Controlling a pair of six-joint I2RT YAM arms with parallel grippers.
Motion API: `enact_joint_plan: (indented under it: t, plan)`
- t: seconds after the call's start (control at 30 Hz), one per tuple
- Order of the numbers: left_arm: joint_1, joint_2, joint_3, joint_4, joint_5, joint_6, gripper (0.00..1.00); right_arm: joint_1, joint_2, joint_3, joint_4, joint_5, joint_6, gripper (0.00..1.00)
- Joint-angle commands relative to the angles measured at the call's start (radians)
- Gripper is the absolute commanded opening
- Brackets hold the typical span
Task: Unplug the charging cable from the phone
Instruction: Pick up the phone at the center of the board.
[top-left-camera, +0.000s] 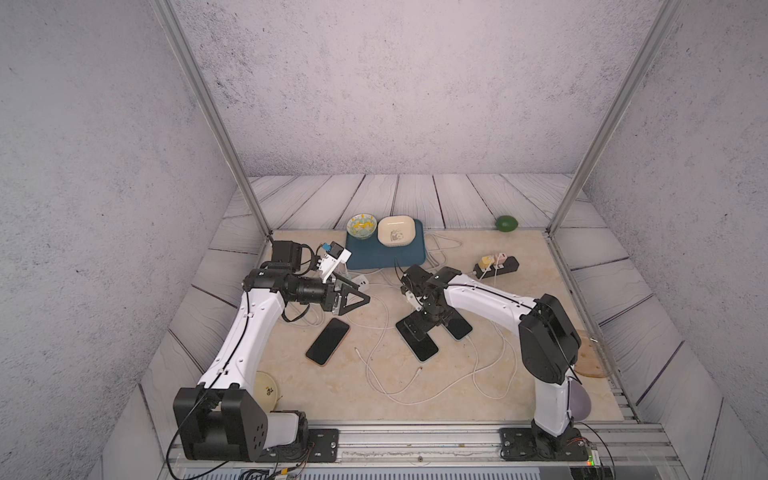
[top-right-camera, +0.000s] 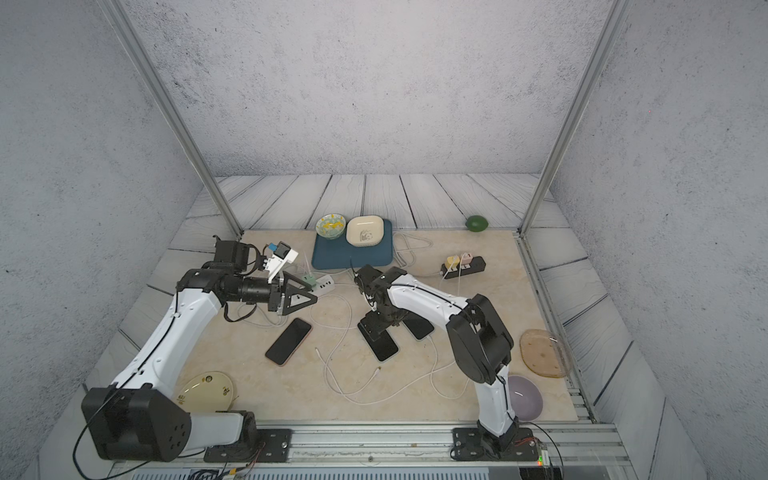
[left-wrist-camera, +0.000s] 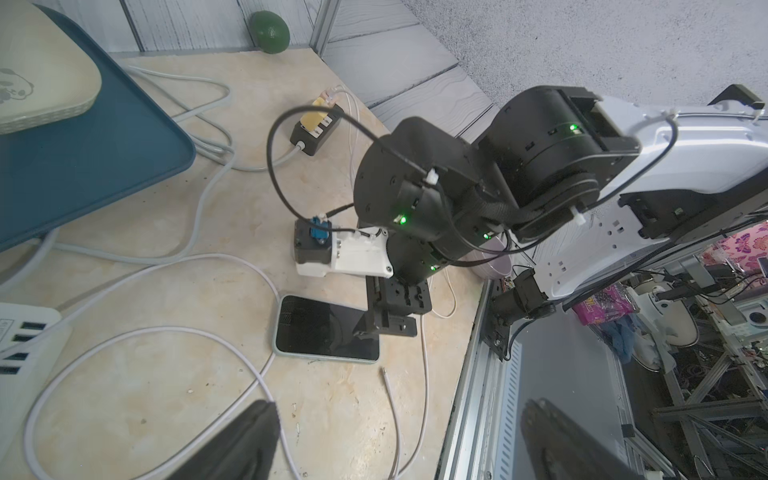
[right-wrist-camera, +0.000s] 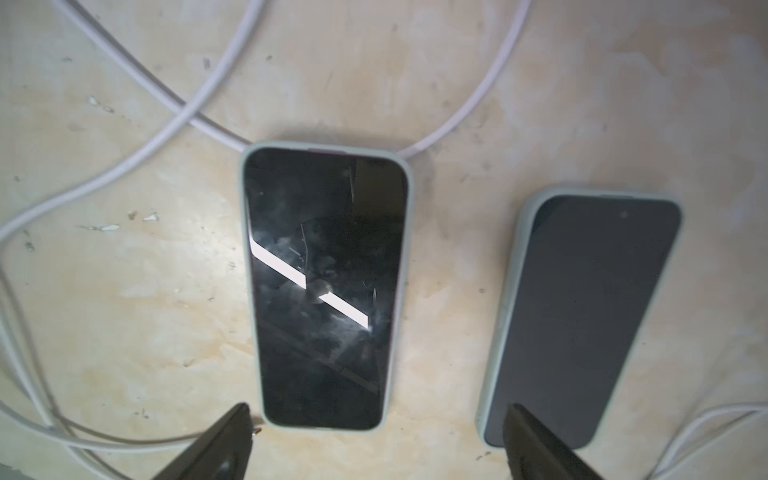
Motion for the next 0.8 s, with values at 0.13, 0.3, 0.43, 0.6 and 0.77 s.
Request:
enact_joint_plan:
  t: [0.13, 0.3, 0.43, 0.6, 0.77]
  plan:
    - [0.006, -0.014, -0.009, -0.012, 0.015, 0.020, 0.98, -0.077, 0.006, -0.054, 0.034, 0.024, -0.140, 0.97]
    - [0.006, -0.013, -0.012, -0.015, 0.017, 0.023, 0.98, -0.129, 0.009, -0.096, 0.083, 0.081, -0.185, 0.99]
    - [0.006, -0.014, -0.012, -0.015, 0.017, 0.026, 0.98, -0.173, 0.004, -0.124, 0.114, 0.062, -0.206, 0.99]
    - [0.006, -0.012, -0.012, -0.016, 0.016, 0.027, 0.98, -0.211, 0.021, -0.130, 0.136, 0.032, -0.212, 0.99]
    - [0.006, -0.014, -0.012, -0.019, 0.014, 0.029, 0.98, -0.223, 0.054, -0.130, 0.152, 0.014, -0.210, 0.99]
